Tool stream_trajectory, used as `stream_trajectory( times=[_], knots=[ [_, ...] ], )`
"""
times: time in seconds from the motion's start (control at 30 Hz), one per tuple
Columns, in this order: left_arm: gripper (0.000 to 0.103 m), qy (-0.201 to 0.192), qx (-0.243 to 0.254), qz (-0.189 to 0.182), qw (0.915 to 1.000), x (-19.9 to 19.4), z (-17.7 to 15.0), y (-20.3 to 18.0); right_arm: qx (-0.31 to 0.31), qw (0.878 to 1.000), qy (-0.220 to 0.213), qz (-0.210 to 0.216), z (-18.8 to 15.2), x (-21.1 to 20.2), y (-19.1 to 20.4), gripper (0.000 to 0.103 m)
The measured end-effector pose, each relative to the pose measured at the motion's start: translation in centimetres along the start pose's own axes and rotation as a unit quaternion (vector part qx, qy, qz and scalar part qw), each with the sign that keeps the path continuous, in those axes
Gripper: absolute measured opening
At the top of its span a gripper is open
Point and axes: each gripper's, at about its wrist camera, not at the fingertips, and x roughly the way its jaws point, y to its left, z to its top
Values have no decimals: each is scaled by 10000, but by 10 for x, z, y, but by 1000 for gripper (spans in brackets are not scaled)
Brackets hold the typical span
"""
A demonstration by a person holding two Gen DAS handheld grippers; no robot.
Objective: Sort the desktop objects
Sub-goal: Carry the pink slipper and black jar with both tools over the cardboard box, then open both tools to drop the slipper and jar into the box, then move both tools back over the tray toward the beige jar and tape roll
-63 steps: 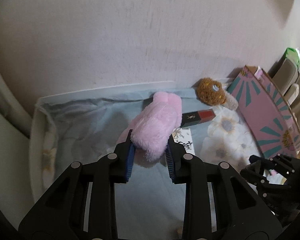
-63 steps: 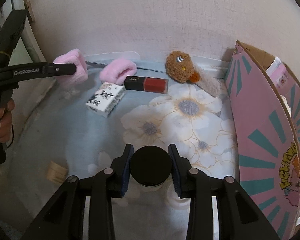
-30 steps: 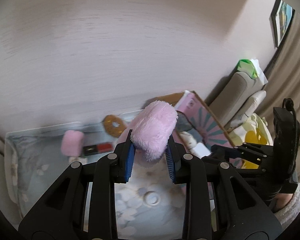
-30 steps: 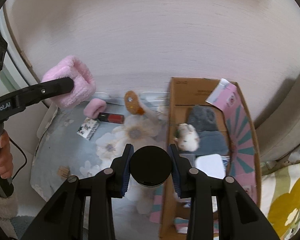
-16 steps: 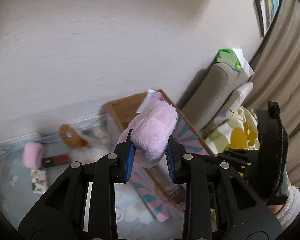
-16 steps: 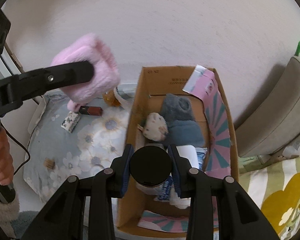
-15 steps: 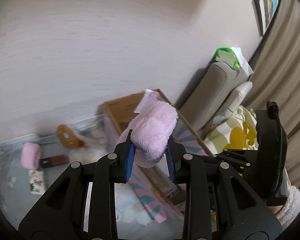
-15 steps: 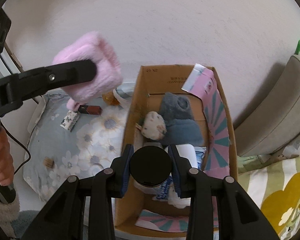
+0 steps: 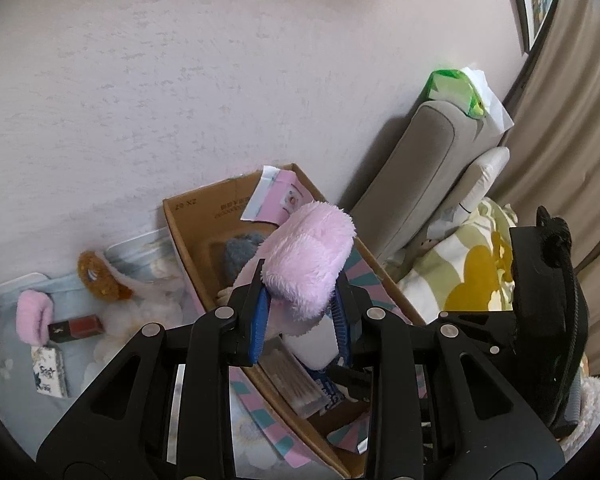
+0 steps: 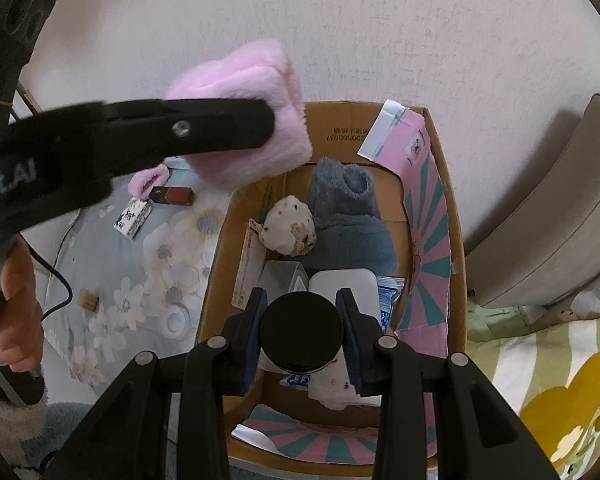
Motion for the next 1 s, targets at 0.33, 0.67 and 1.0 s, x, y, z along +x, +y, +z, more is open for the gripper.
stream_trajectory(
  times=[0.33,0.67,1.0],
  knots=[
    [31,272,-99,241,9993,22,1,-6,8,9999,150,-24,2,7,-11,52],
    [102,38,-129,548,9984,11,6,-4,175,9997,-132,-95,3,6,-18,74],
    [102,-154,-174,559,9982,-18,-6,5,34,9995,-222,-202,6,7,1,74]
  ],
)
